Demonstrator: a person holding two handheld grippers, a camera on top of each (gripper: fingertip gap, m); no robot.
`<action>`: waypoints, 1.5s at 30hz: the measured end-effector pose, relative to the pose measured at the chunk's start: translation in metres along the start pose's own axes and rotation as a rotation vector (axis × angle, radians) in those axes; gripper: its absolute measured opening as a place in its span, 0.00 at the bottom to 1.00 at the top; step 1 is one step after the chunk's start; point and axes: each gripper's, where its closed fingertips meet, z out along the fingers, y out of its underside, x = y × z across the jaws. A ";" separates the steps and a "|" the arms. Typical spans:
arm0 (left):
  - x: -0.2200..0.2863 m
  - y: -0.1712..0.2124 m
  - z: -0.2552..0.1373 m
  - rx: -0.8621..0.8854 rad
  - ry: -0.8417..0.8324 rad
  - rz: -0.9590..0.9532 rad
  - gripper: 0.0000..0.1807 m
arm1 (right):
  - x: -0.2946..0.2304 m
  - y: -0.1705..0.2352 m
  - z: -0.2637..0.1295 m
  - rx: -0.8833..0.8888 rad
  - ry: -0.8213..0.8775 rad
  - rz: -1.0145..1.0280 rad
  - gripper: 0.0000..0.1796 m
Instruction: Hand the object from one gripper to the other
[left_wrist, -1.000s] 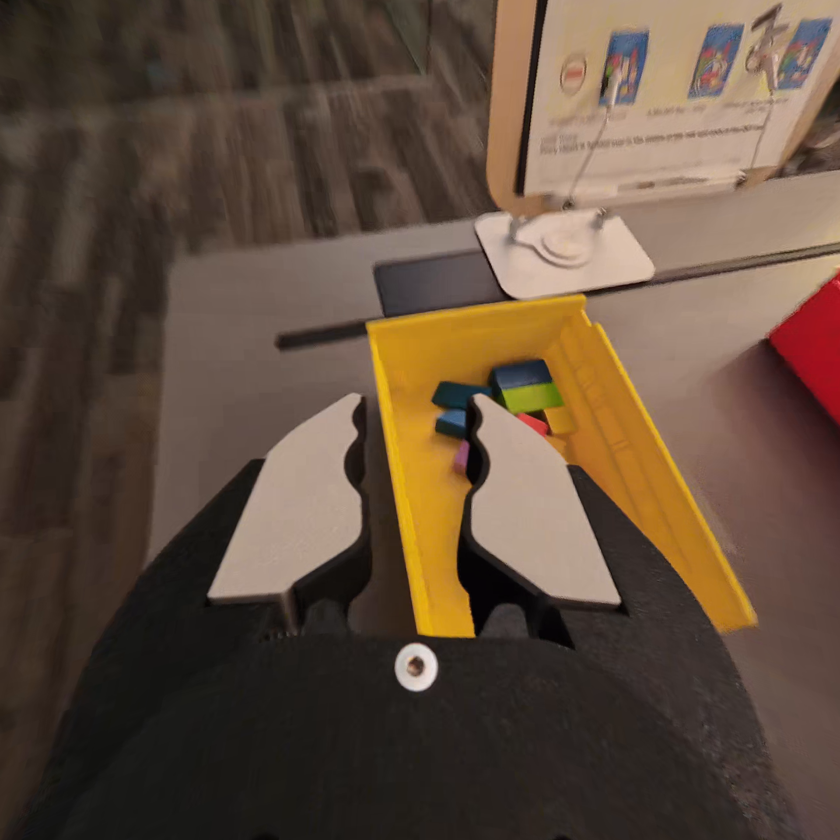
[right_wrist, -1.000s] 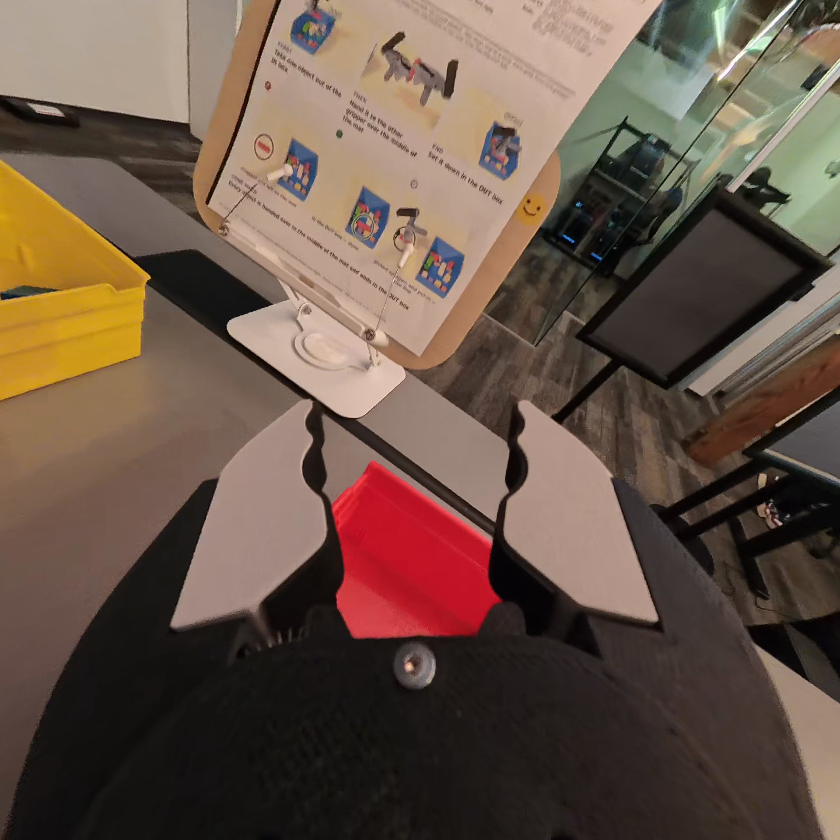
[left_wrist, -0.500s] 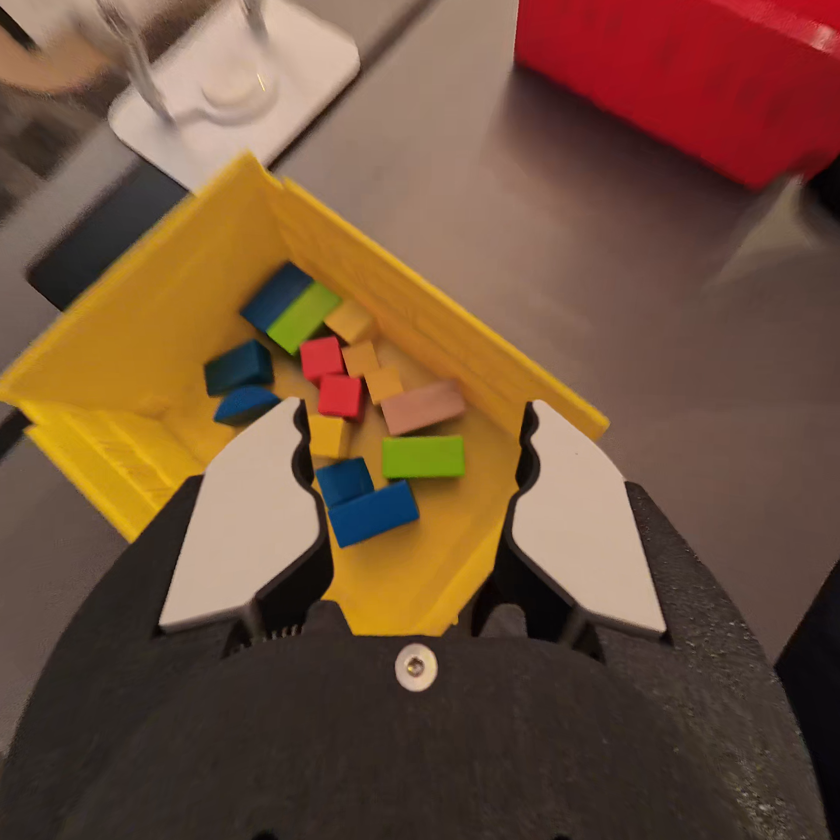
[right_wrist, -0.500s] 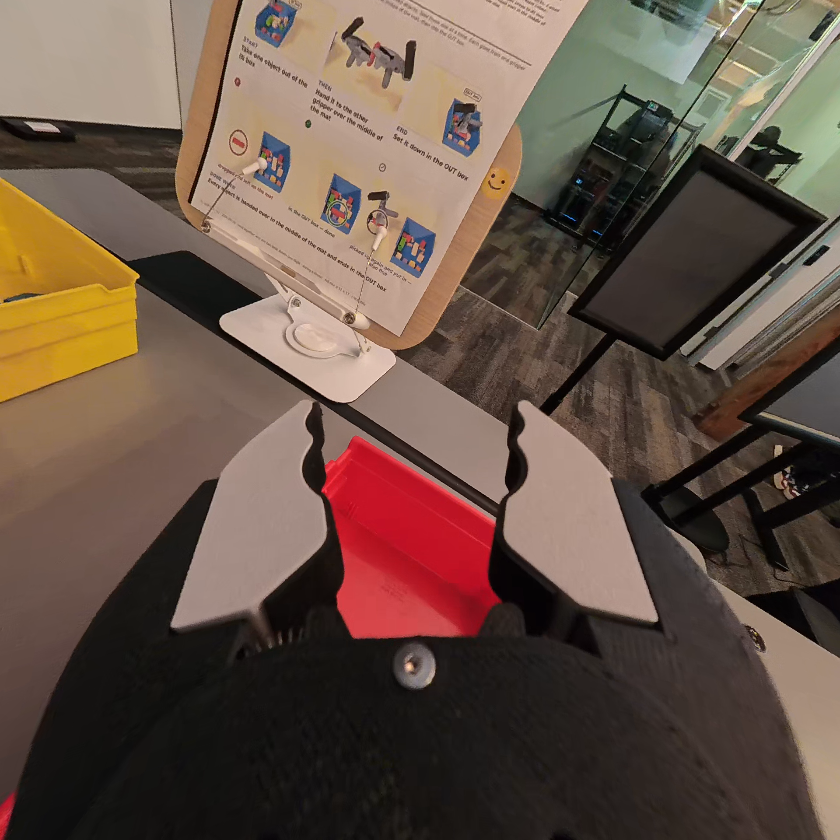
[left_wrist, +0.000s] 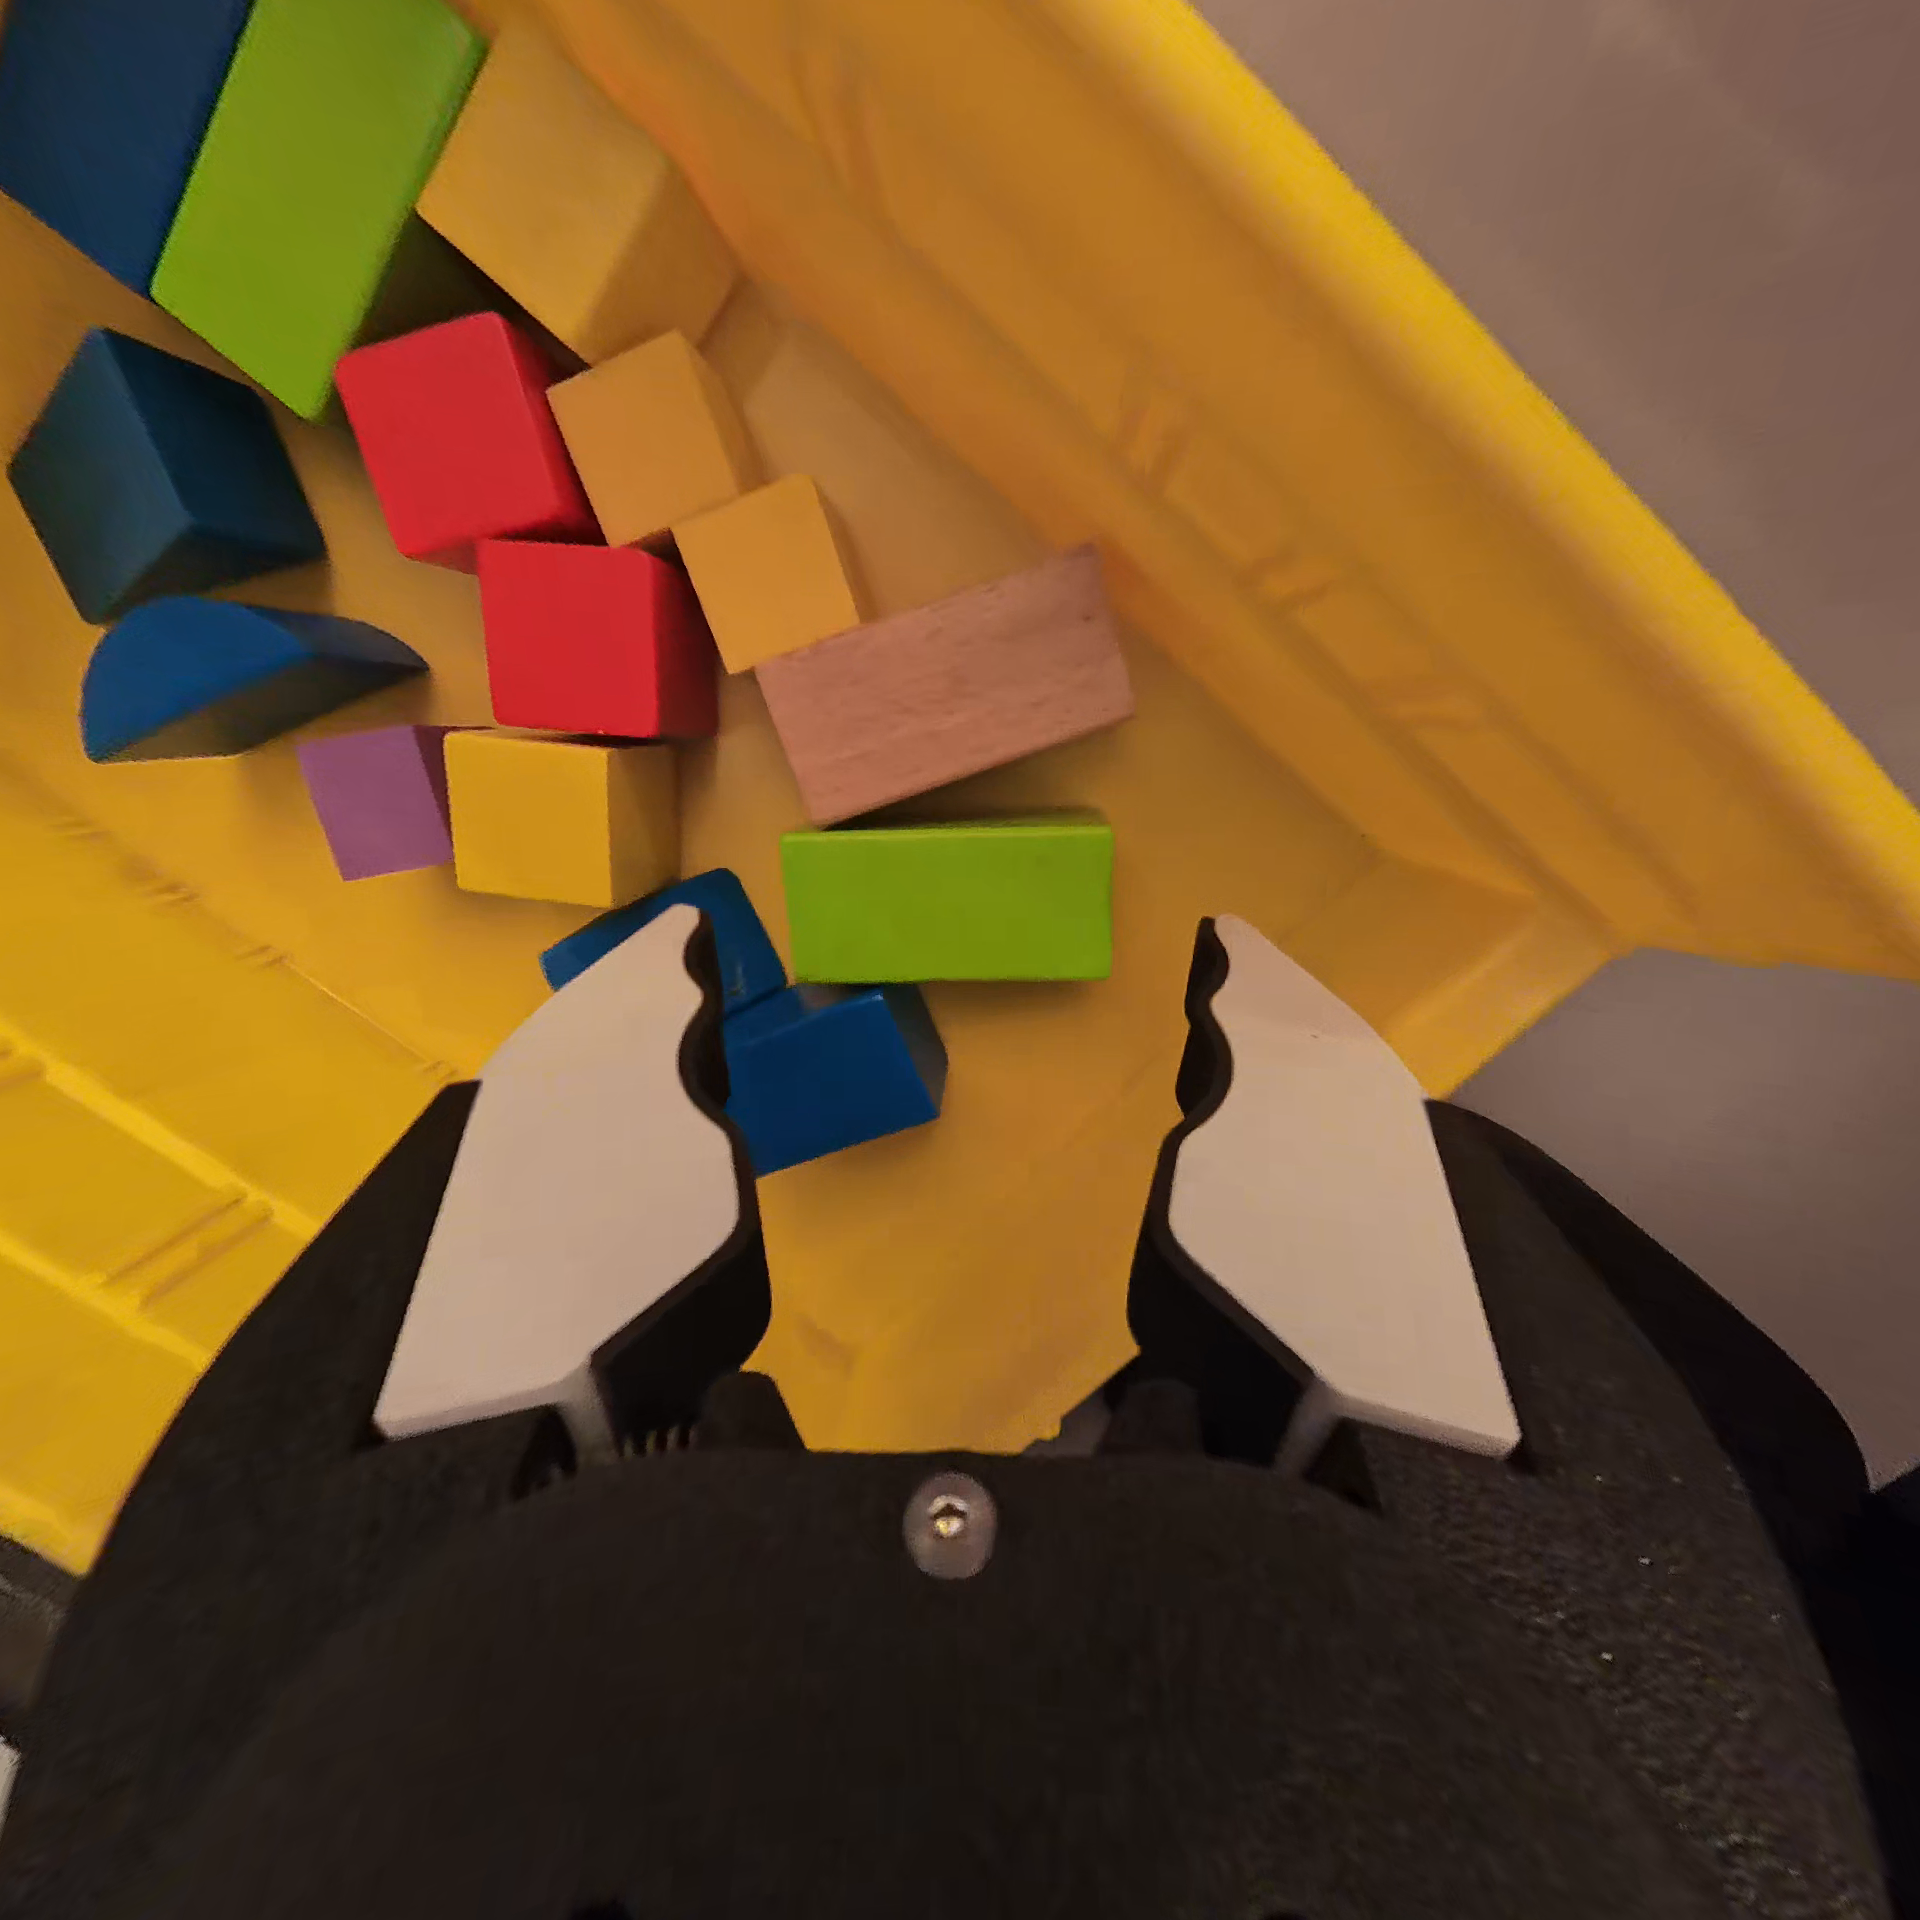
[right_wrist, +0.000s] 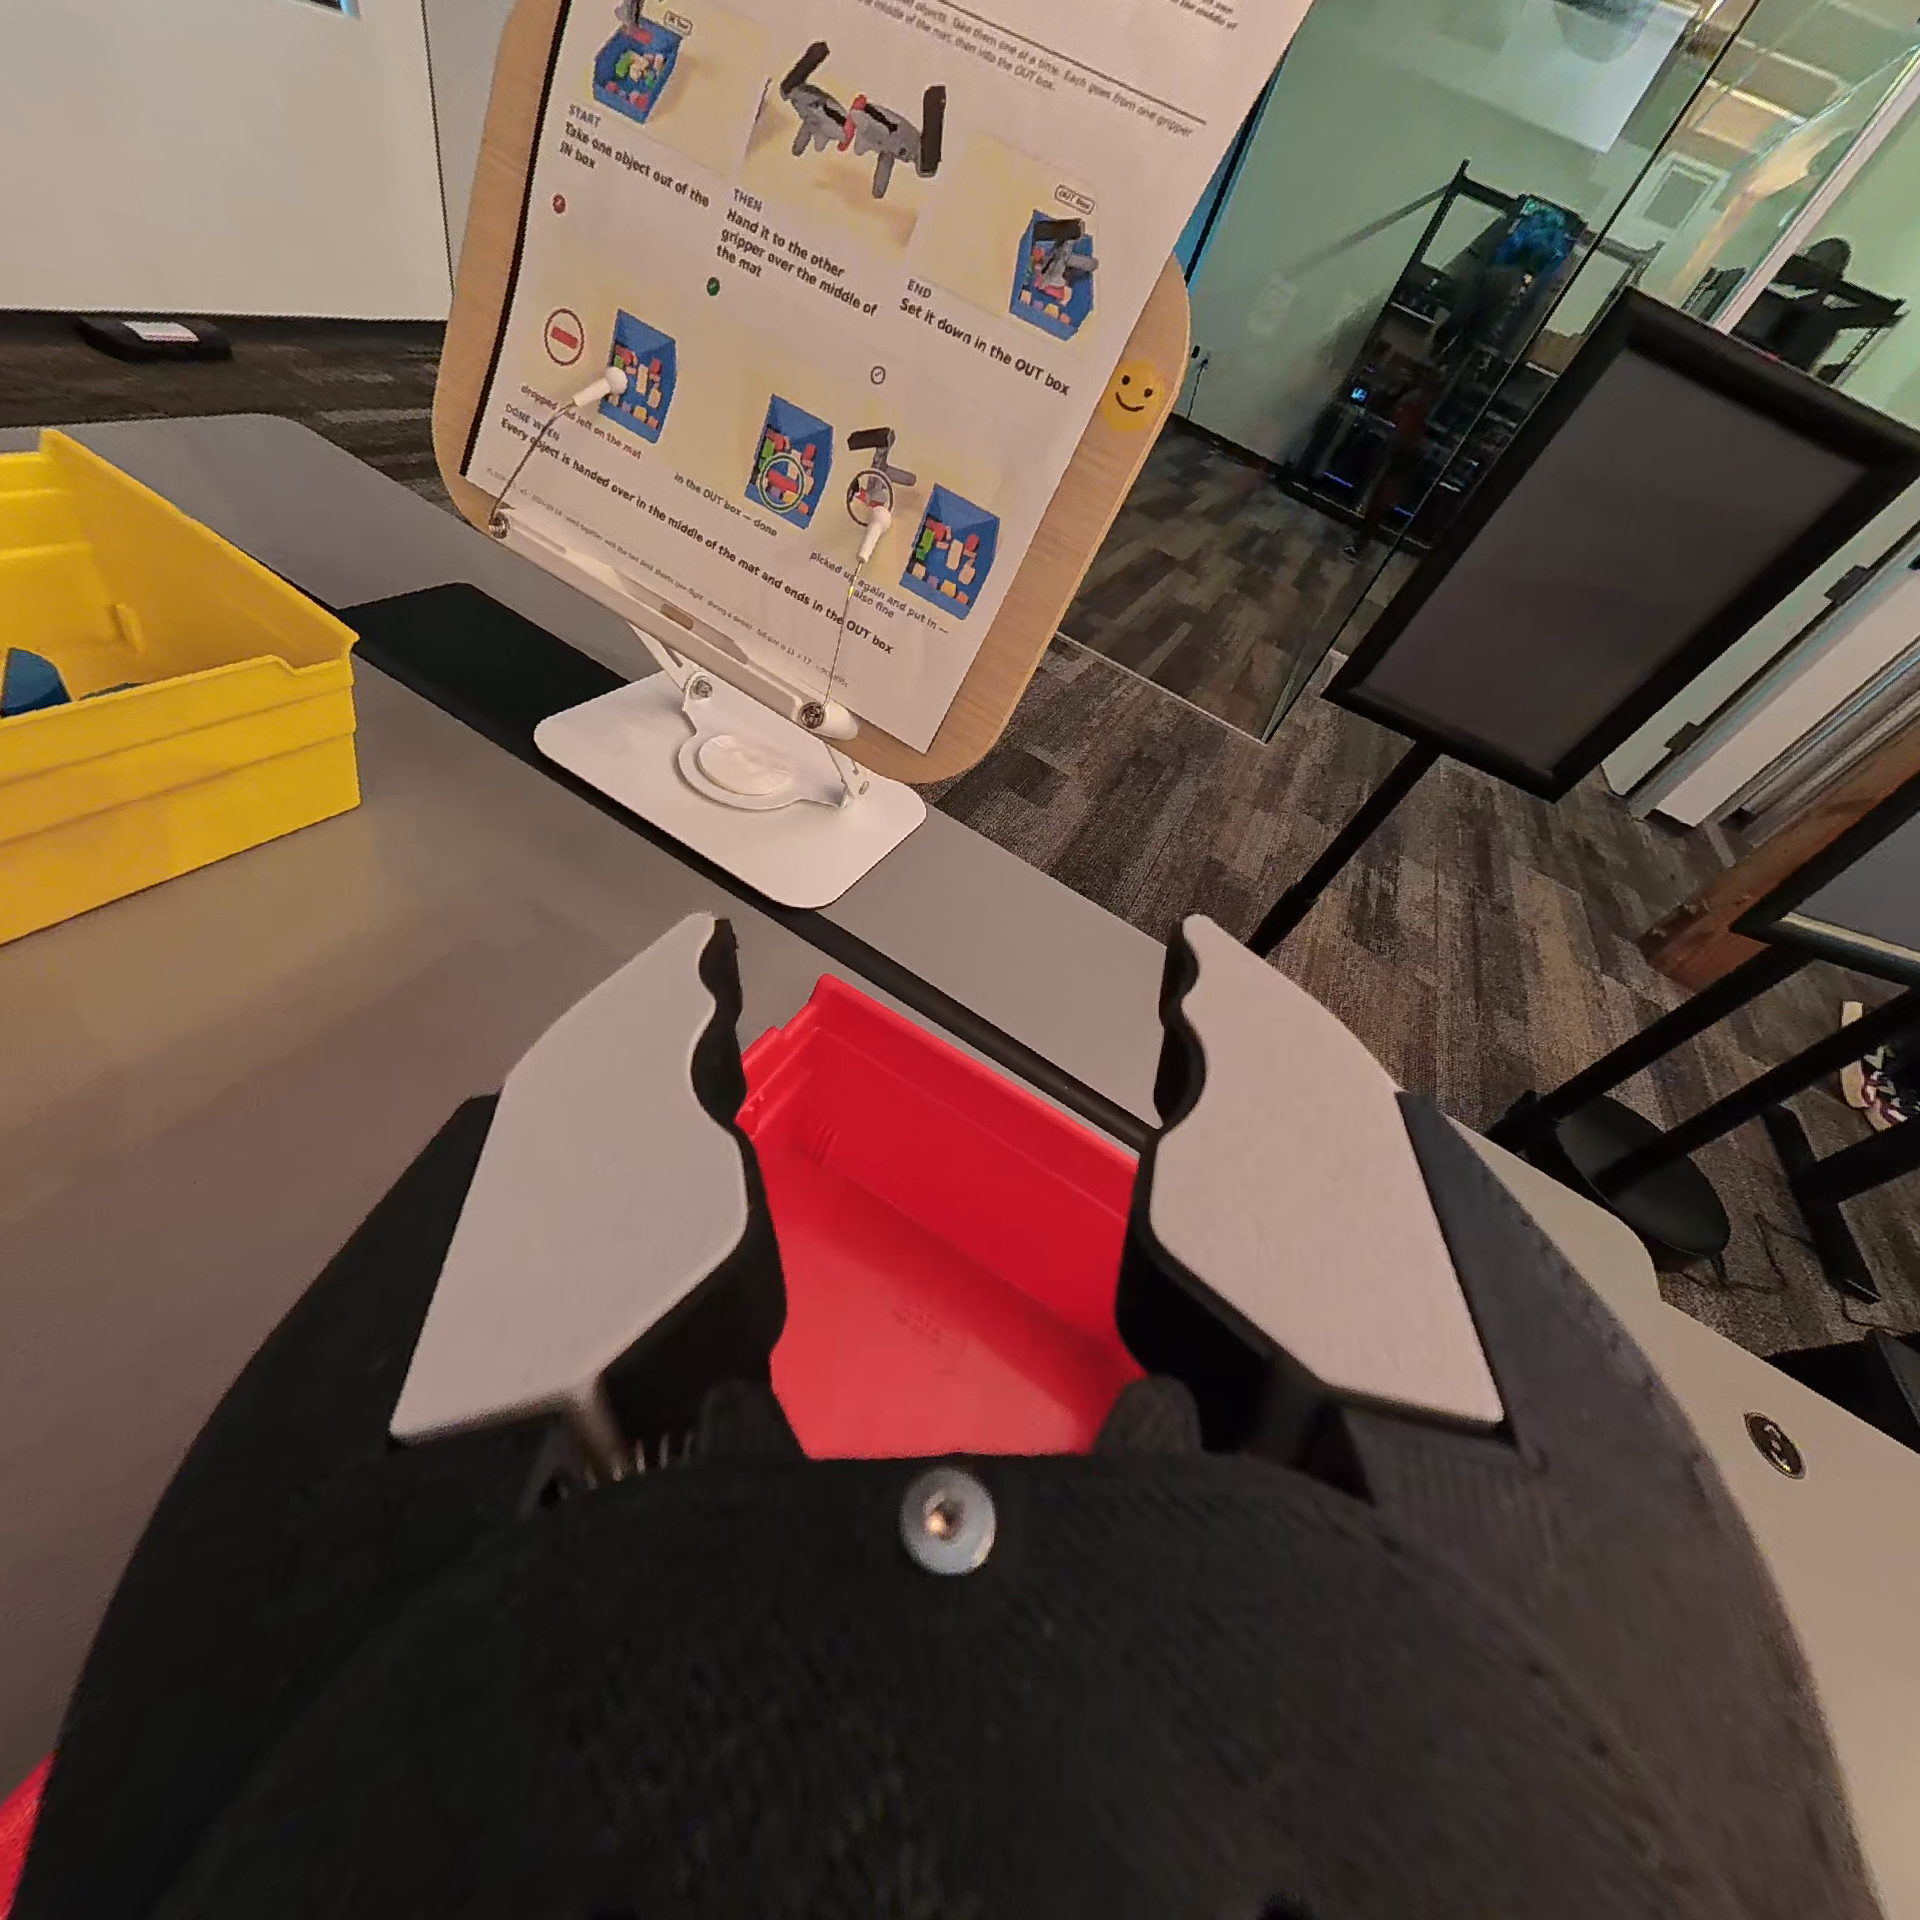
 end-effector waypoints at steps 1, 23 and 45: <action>-0.001 -0.001 0.003 -0.003 0.006 -0.006 0.47 | 0.000 0.000 0.000 -0.002 0.001 -0.005 0.44; -0.013 0.004 -0.001 -0.041 0.001 -0.006 0.40 | -0.011 -0.006 0.008 0.025 -0.023 -0.075 0.42; 0.164 -0.064 -0.145 0.192 0.787 0.763 0.40 | -0.351 -0.047 -0.073 0.510 -0.845 -0.972 0.29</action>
